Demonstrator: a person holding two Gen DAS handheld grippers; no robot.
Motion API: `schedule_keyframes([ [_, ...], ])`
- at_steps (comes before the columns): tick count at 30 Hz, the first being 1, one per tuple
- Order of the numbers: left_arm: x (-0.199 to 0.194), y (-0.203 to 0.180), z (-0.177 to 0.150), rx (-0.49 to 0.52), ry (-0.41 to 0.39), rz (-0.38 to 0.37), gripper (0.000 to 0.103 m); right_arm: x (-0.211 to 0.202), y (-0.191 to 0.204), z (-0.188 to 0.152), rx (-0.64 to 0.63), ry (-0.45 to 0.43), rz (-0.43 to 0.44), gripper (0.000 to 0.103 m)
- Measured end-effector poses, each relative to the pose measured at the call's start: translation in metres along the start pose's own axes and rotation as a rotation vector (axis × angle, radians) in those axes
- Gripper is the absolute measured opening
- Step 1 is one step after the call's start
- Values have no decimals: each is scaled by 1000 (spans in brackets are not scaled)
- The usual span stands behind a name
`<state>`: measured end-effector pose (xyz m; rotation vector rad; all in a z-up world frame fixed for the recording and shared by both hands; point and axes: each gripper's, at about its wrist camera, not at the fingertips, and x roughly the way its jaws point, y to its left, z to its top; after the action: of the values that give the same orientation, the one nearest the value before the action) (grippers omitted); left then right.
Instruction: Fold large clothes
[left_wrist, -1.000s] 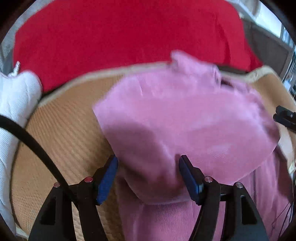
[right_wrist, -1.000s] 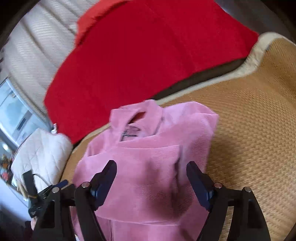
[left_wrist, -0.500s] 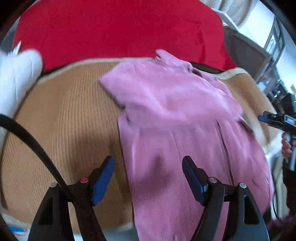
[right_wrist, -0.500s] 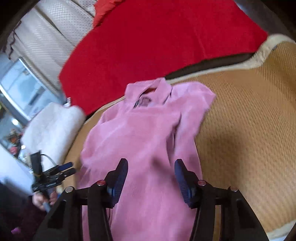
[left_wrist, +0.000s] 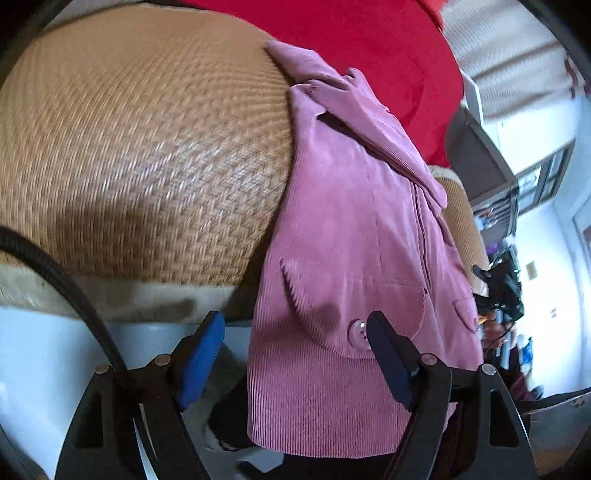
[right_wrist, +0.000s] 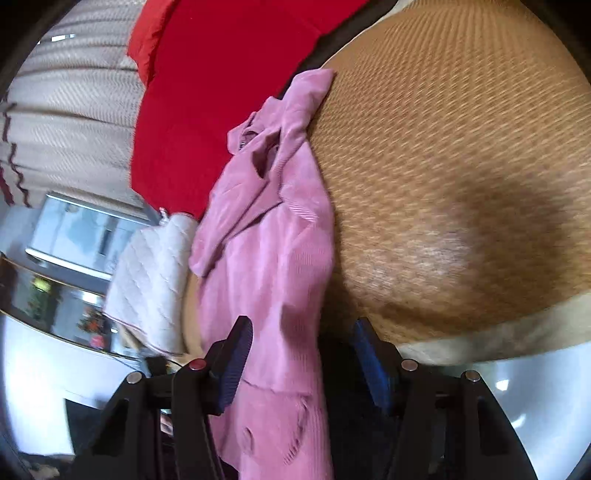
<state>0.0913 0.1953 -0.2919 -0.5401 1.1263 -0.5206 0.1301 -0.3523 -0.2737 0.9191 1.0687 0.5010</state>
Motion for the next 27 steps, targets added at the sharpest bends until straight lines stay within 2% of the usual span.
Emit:
schedule_keyframes([
  [5, 1, 16, -11, -42, 8, -39, 80, 35, 25, 5, -48, 61, 20, 61],
  [9, 15, 32, -19, -125, 90, -95, 80, 49, 46, 5, -113, 101, 32, 61],
  [11, 24, 37, -19, -152, 111, -133, 80, 55, 46, 4, -102, 117, 14, 61],
  [14, 32, 38, -20, -162, 124, -260, 80, 65, 46, 2, -89, 153, -11, 61],
  [17, 46, 38, -14, -163, 98, -317, 80, 74, 48, -2, -90, 183, -45, 61],
  [20, 59, 40, -11, -170, 109, -340, 79, 83, 49, -2, -84, 203, -54, 61],
  [21, 62, 38, -11, -166, 109, -364, 75, 84, 52, -2, -90, 204, -56, 60],
  [22, 64, 36, -12, -159, 107, -384, 62, 84, 54, -3, -97, 205, -52, 60],
  [25, 64, 30, -14, -140, 84, -429, 44, 86, 56, -4, -109, 210, -56, 60],
  [27, 58, 25, -14, -118, 71, -436, 38, 90, 51, -4, -83, 240, -60, 60],
])
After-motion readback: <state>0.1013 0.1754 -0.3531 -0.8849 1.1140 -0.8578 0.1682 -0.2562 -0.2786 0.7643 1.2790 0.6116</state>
